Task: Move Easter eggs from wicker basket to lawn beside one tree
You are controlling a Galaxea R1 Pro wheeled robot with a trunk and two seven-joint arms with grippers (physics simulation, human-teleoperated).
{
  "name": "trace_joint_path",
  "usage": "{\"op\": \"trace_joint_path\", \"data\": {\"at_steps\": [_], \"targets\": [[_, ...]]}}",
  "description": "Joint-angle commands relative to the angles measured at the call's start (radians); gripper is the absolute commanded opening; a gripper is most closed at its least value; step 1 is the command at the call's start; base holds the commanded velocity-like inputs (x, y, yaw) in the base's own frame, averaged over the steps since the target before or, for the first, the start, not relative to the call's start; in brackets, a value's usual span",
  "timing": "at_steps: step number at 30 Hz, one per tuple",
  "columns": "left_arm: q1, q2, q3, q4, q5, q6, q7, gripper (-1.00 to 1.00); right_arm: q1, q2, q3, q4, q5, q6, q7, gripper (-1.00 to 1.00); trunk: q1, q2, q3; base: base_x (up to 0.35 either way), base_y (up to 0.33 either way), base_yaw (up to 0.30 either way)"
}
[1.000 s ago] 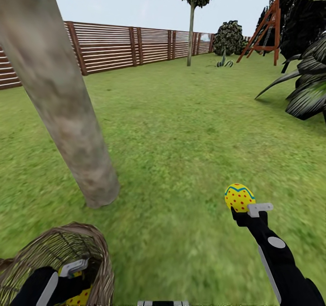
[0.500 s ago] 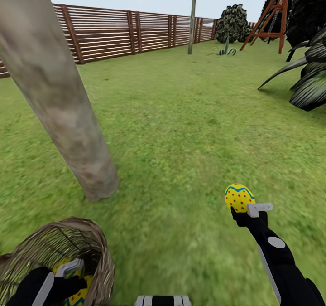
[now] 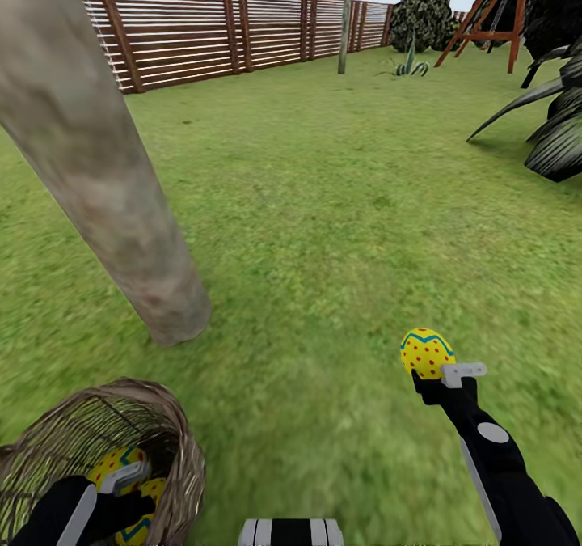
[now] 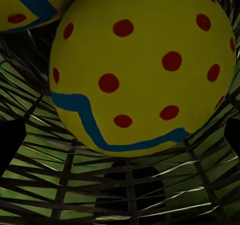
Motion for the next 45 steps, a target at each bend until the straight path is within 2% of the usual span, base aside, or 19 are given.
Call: {"op": "trace_joint_path", "data": {"at_steps": [1, 8, 12, 16, 41, 43, 44, 45], "targets": [[0.000, -0.001, 0.001, -0.001, 0.000, 0.004, -0.002, 1.00, 0.000, 0.001, -0.002, -0.001, 0.011, 0.005, 0.009, -1.00, 0.000, 0.000, -0.001, 0.000, 0.000, 0.000], [0.000, -0.008, -0.001, 0.008, -0.003, 0.000, -0.002, 1.00, 0.001, 0.004, -0.001, 0.002, 0.012, 0.005, 0.008, -1.00, 0.000, 0.000, -0.001, 0.085, 0.000, 0.000], [0.000, -0.008, -0.002, 0.006, -0.002, 0.001, -0.002, 1.00, 0.001, 0.016, 0.000, 0.004, 0.012, 0.004, 0.008, -1.00, 0.000, 0.000, -0.001, 0.220, 0.000, 0.000], [0.000, -0.008, -0.003, 0.004, -0.002, 0.001, -0.002, 1.00, 0.001, 0.017, 0.029, 0.007, 0.013, 0.005, 0.007, -1.00, 0.000, 0.000, -0.001, 0.013, 0.000, 0.000], [0.000, -0.009, 0.000, -0.001, 0.001, 0.002, -0.004, 1.00, 0.001, 0.016, 0.030, 0.008, 0.014, 0.005, 0.007, -1.00, 0.011, -0.006, -0.098, 0.000, 0.000, 0.000], [0.000, -0.009, -0.001, -0.002, 0.001, 0.001, -0.004, 1.00, 0.001, 0.016, 0.031, 0.009, 0.014, 0.004, 0.007, -1.00, 0.011, -0.006, -0.098, 0.000, 0.000, 0.000], [0.000, -0.009, 0.000, -0.005, 0.001, 0.000, -0.004, -1.00, 0.001, 0.016, 0.032, 0.009, 0.014, 0.004, 0.007, -1.00, 0.011, -0.006, -0.098, 0.000, 0.000, 0.000], [0.000, -0.009, 0.001, -0.011, 0.001, 0.000, -0.004, -1.00, 0.001, 0.016, 0.031, 0.010, 0.014, 0.004, 0.007, -1.00, 0.011, -0.006, -0.098, 0.000, 0.000, 0.000]]}}
